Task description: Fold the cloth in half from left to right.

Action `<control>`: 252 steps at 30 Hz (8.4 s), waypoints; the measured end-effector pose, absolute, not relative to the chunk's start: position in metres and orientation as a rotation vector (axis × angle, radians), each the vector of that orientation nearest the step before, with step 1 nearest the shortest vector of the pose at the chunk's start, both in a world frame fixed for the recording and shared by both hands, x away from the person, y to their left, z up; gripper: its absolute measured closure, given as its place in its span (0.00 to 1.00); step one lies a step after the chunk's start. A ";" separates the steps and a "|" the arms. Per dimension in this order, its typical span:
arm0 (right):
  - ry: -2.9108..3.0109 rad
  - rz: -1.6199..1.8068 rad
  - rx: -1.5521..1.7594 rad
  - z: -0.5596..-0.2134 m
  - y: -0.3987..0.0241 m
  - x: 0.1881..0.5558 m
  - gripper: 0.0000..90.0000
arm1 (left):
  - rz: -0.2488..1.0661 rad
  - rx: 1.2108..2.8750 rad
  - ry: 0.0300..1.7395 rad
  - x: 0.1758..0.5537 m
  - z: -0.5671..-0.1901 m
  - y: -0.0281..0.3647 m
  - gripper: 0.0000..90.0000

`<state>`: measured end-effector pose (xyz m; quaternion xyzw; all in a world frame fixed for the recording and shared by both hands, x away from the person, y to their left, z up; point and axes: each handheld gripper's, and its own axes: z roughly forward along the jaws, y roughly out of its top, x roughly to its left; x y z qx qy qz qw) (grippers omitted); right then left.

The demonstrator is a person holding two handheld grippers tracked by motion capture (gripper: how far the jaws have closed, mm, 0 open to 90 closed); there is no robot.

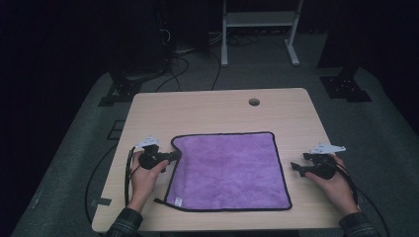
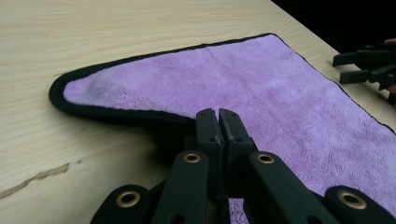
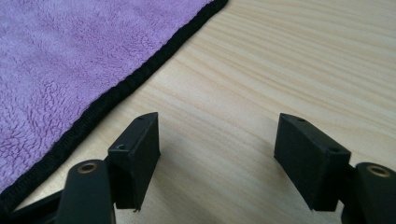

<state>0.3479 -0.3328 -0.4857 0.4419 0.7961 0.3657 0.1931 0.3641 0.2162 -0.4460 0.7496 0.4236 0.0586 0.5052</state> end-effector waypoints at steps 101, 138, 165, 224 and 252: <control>2.235 1.025 1.239 -0.486 -0.333 0.348 0.33 | -0.197 1.877 0.676 0.417 -0.445 -0.013 0.98; 2.239 1.026 1.237 -0.486 -0.332 0.348 0.32 | -0.237 2.074 0.700 0.426 -0.480 -0.093 0.92; 2.242 1.025 1.234 -0.486 -0.332 0.348 0.31 | 0.117 2.044 0.732 0.401 -0.445 0.035 0.53; 2.244 1.017 1.240 -0.486 -0.332 0.349 0.25 | 0.175 2.153 0.939 0.380 -0.468 0.147 0.81; 2.184 1.107 1.229 -0.463 -0.322 0.354 0.64 | 0.403 2.197 0.895 0.345 -0.482 0.199 0.09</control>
